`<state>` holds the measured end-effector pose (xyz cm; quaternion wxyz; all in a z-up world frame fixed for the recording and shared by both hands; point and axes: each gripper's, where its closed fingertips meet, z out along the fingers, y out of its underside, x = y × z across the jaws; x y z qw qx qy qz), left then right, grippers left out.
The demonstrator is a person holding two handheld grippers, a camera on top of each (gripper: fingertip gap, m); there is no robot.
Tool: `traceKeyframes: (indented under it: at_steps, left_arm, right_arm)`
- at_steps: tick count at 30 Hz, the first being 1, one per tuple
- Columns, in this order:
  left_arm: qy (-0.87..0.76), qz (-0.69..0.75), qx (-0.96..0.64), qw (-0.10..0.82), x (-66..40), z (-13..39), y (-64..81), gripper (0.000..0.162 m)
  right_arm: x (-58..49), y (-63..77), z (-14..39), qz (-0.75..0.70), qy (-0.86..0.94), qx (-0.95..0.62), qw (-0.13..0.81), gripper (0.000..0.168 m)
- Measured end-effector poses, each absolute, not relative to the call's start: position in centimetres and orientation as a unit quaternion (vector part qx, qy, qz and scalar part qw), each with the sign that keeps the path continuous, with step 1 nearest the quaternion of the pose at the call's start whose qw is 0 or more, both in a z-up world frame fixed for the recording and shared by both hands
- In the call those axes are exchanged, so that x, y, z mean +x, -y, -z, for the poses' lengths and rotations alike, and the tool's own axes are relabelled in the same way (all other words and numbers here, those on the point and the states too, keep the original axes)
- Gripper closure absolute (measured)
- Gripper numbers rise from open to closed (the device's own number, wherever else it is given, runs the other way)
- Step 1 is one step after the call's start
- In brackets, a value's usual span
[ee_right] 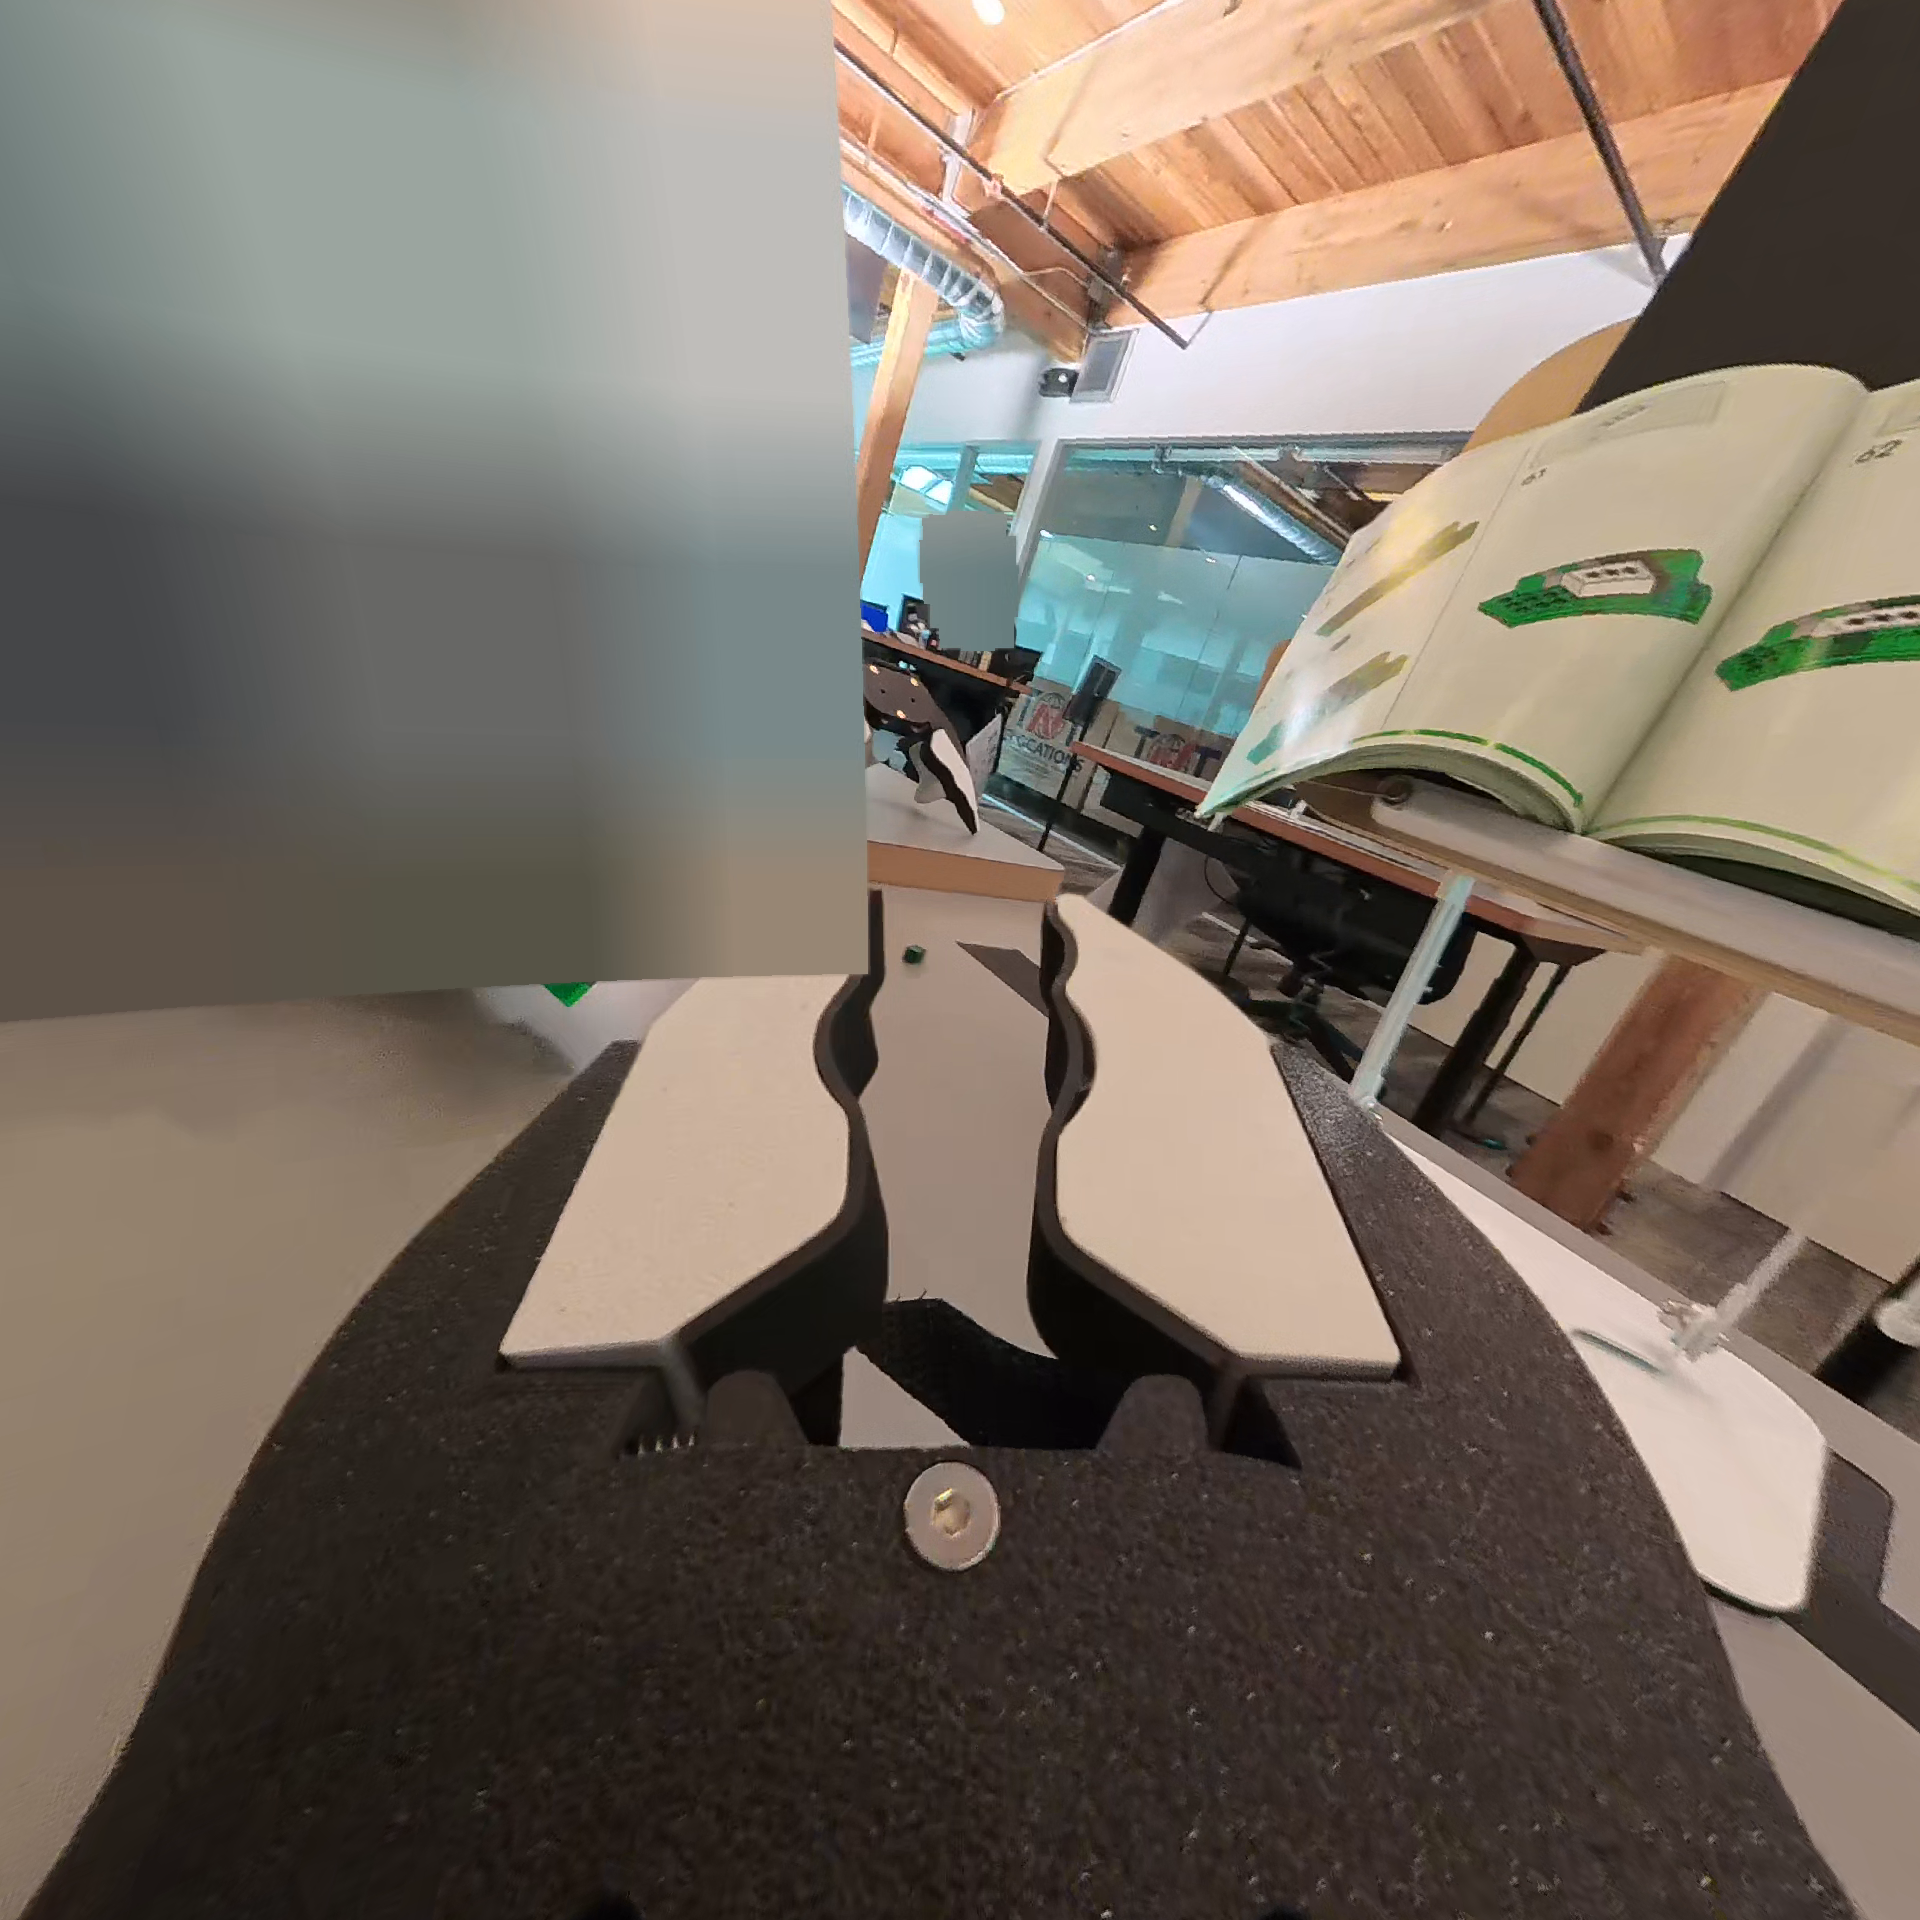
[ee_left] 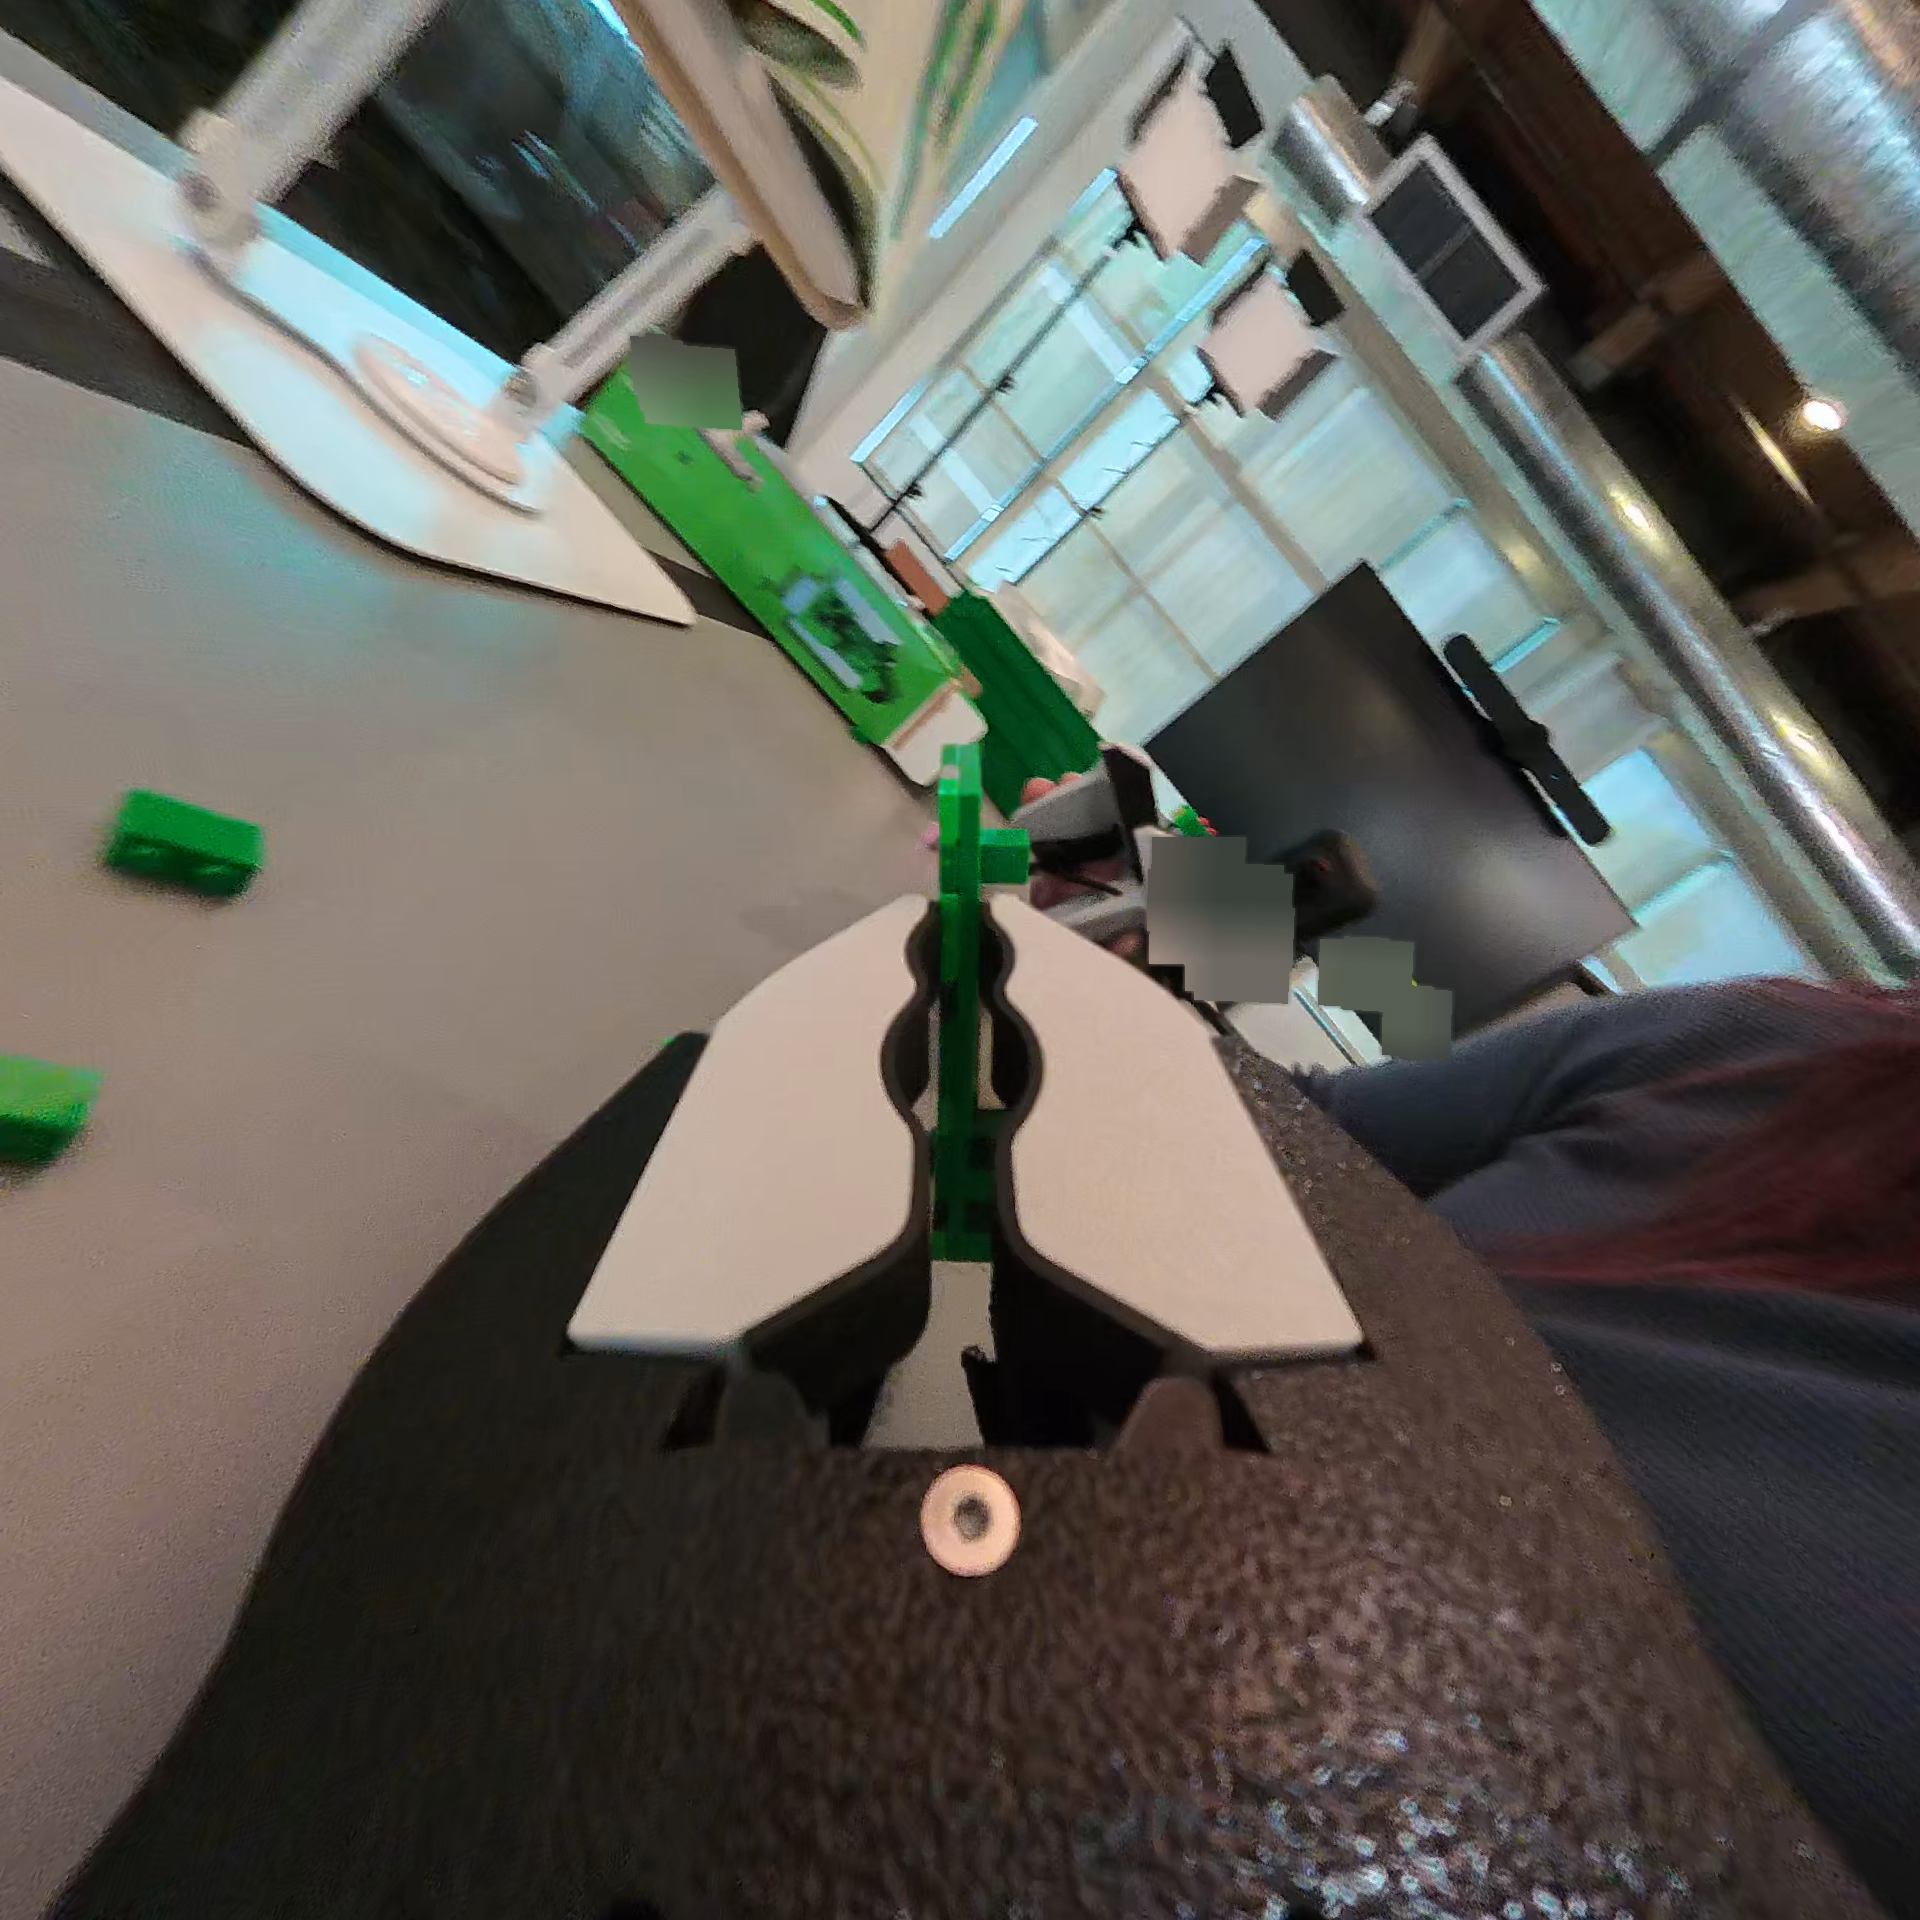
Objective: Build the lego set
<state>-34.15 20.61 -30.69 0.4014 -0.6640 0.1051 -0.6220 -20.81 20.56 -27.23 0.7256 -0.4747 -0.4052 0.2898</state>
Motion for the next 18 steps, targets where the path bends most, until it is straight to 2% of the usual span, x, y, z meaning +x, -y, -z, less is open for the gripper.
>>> traceKeyframes:
  at_steps: [3,11,18]
  left_arm:
    - [-0.072,0.612,-0.67,0.413,-34.8,31.0,-21.6,0.156]
    - [-0.081,0.617,-0.69,0.369,-33.7,31.9,-21.4,0.156]
    - [-0.048,0.631,-0.671,0.385,-34.0,31.4,-22.1,0.156]
  right_arm:
    - [-20.8,-21.2,27.7,-0.266,0.406,-0.489,0.725,0.144]
    - [-20.9,-22.1,28.7,-0.192,0.424,-0.507,0.725,0.161]
    - [-20.3,-22.4,28.3,-0.233,0.386,-0.522,0.724,0.168]
